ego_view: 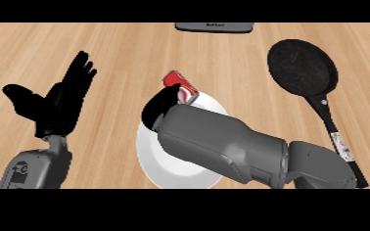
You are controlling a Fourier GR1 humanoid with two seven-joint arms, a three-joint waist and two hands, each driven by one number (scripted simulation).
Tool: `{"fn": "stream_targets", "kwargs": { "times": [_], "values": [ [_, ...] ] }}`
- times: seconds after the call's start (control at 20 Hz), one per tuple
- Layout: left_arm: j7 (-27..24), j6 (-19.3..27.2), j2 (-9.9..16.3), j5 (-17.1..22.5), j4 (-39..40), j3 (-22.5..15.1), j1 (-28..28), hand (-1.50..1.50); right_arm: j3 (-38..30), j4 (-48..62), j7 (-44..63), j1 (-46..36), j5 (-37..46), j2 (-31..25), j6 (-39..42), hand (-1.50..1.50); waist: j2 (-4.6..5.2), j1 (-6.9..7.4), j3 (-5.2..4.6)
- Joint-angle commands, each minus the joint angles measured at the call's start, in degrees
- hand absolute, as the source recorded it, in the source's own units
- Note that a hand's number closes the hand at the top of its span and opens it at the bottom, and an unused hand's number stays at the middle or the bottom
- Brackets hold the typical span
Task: Pick the croissant from the plate and place it in the pan
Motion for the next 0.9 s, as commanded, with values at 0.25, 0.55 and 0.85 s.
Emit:
{"fn": "stream_targets", "kwargs": {
  "times": [0.25, 0.55, 0.85],
  "values": [
    [-2.0, -0.1, -1.0, -1.9, 1.4, -0.5, -0.2, 0.00, 1.8, 1.1, 0.7, 4.6, 0.8, 0.1, -3.9, -1.50, 0.17, 0.57, -0.01],
    [-1.1, -1.9, -0.3, -0.6, 3.4, 0.8, -1.5, 0.00, 3.1, 1.3, -5.6, 5.9, 2.2, 0.2, -4.8, 1.50, 0.41, 0.90, -0.01],
    [-2.3, -2.8, -0.3, 0.3, 2.1, 1.9, 0.0, 0.00, 2.6, 2.2, -8.3, 6.2, 4.2, 0.1, -7.4, 1.50, 0.32, 1.36, 0.00]
  ]
}}
